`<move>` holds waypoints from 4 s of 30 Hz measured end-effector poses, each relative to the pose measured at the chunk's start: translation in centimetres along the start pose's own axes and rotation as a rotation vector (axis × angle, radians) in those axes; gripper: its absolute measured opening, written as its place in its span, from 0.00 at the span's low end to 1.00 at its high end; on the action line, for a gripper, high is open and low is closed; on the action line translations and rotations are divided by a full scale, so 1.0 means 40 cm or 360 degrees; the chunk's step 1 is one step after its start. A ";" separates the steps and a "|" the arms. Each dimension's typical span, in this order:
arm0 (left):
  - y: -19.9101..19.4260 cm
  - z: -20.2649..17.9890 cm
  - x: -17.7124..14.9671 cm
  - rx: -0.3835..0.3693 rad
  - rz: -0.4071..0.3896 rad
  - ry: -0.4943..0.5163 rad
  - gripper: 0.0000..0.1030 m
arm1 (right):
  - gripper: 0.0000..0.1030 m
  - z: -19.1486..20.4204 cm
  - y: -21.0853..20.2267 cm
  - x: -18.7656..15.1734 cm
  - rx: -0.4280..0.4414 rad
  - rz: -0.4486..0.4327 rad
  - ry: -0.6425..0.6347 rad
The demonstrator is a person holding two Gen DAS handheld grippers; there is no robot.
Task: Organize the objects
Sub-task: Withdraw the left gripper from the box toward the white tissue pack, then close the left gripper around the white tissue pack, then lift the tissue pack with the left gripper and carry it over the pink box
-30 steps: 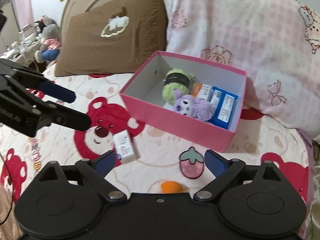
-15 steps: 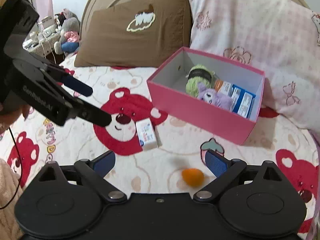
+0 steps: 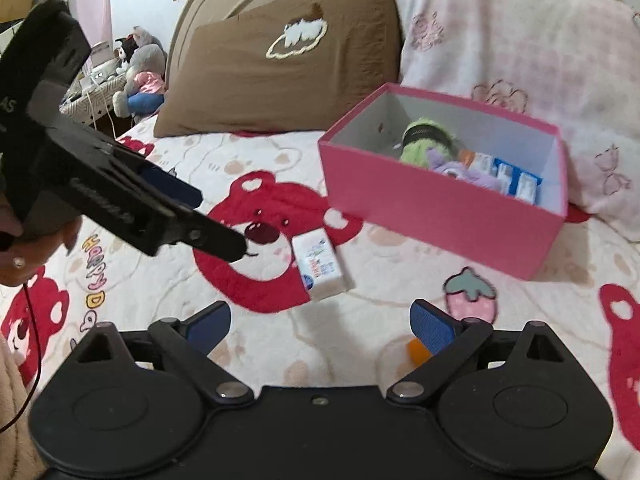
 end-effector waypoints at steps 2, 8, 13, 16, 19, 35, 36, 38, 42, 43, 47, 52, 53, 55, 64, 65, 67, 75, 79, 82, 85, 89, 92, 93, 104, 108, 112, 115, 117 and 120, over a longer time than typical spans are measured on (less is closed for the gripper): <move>0.016 0.010 -0.010 0.0007 -0.0013 -0.0001 0.89 | 0.95 0.008 0.026 -0.013 0.0007 -0.0003 -0.0011; 0.076 0.048 -0.026 -0.0057 -0.0052 -0.0093 0.89 | 0.92 0.035 0.105 -0.032 0.0019 -0.0006 -0.0143; 0.138 0.072 -0.041 -0.0133 -0.0066 -0.0224 0.87 | 0.89 0.047 0.173 -0.035 0.0047 -0.0063 -0.0200; 0.161 0.078 -0.051 -0.0180 -0.0131 -0.0262 0.87 | 0.83 0.040 0.231 -0.032 0.0027 -0.0050 -0.0180; 0.189 0.085 -0.063 -0.0201 -0.0167 -0.0291 0.87 | 0.77 0.034 0.290 -0.032 -0.0013 -0.0020 -0.0200; 0.308 0.110 -0.109 -0.0327 -0.0132 -0.0458 0.55 | 0.61 0.033 0.412 -0.046 -0.0086 0.0057 -0.0260; 0.312 0.108 -0.111 -0.0324 -0.0129 -0.0454 0.52 | 0.58 0.034 0.415 -0.045 -0.0086 0.0052 -0.0256; 0.315 0.104 -0.114 -0.0317 -0.0126 -0.0442 0.50 | 0.47 0.038 0.417 -0.043 -0.0091 0.0044 -0.0262; 0.313 0.101 -0.112 -0.0342 -0.0083 -0.0460 0.46 | 0.45 0.040 0.411 -0.043 -0.0095 0.0031 -0.0293; 0.313 0.098 -0.112 -0.0345 -0.0061 -0.0458 0.46 | 0.45 0.040 0.408 -0.045 -0.0089 0.0036 -0.0296; 0.310 0.075 -0.115 -0.0335 0.0044 -0.0419 0.46 | 0.45 0.045 0.382 -0.058 -0.0067 0.0069 -0.0337; 0.291 0.044 -0.119 -0.0345 0.0145 -0.0346 0.46 | 0.44 0.046 0.338 -0.091 -0.0023 0.0110 -0.0395; 0.284 0.042 -0.115 -0.0360 0.0156 -0.0348 0.46 | 0.44 0.043 0.323 -0.099 -0.0019 0.0108 -0.0415; 0.274 0.042 -0.111 -0.0344 0.0148 -0.0333 0.47 | 0.44 0.042 0.308 -0.107 -0.0001 0.0125 -0.0443; 0.287 0.087 -0.108 -0.0218 0.0050 -0.0349 0.49 | 0.50 0.005 0.269 -0.121 -0.0127 0.0174 -0.0521; 0.290 0.089 -0.109 -0.0225 0.0041 -0.0361 0.49 | 0.50 -0.004 0.271 -0.120 -0.0159 0.0176 -0.0499; 0.295 0.085 -0.110 -0.0246 0.0014 -0.0355 0.49 | 0.50 -0.018 0.269 -0.118 -0.0190 0.0190 -0.0431; 0.311 0.072 -0.121 -0.0363 0.0006 -0.0439 0.43 | 0.50 -0.035 0.263 -0.129 -0.0138 0.0198 -0.0259; 0.313 0.053 -0.128 -0.0441 0.0077 -0.0493 0.41 | 0.51 -0.047 0.260 -0.127 -0.0077 0.0187 -0.0136; 0.314 0.035 -0.134 -0.0463 0.0187 -0.0581 0.41 | 0.54 -0.048 0.259 -0.128 -0.0039 0.0189 -0.0098; 0.314 0.024 -0.139 -0.0434 0.0186 -0.0603 0.41 | 0.59 -0.043 0.250 -0.126 -0.0045 0.0205 -0.0116; 0.311 0.028 -0.140 -0.0340 0.0103 -0.0589 0.43 | 0.73 -0.041 0.241 -0.127 -0.0046 0.0207 -0.0131; 0.316 0.036 -0.139 -0.0329 0.0068 -0.0591 0.44 | 0.74 -0.043 0.248 -0.126 -0.0047 0.0208 -0.0119; 0.318 0.040 -0.141 -0.0343 0.0065 -0.0611 0.42 | 0.75 -0.045 0.253 -0.126 -0.0049 0.0206 -0.0107; 0.329 0.036 -0.148 -0.0415 0.0051 -0.0662 0.36 | 0.85 -0.030 0.309 -0.132 -0.0058 0.0199 -0.0049; 0.327 0.034 -0.148 -0.0404 0.0049 -0.0654 0.36 | 0.87 -0.025 0.320 -0.131 -0.0093 0.0180 -0.0048; 0.315 0.028 -0.145 -0.0395 0.0060 -0.0673 0.36 | 0.85 -0.020 0.320 -0.126 -0.0132 0.0162 -0.0029; 0.303 0.028 -0.142 -0.0410 0.0074 -0.0696 0.36 | 0.83 -0.010 0.305 -0.124 -0.0156 0.0150 -0.0039; 0.293 0.025 -0.137 -0.0421 0.0084 -0.0695 0.36 | 0.82 -0.006 0.292 -0.123 -0.0165 0.0139 -0.0045; 0.268 0.007 -0.126 -0.0413 0.0087 -0.0658 0.37 | 0.82 -0.002 0.269 -0.118 -0.0173 0.0129 -0.0028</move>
Point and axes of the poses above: each gripper's, at about its wrist camera, not at the fingertips, and y roughly the way its jaws point, z to its left, x to its top, the point moved 1 cm from there along y, roughly the way its jaws point, and after that the axes turned 3 degrees about -z, right-handed, at the moved point
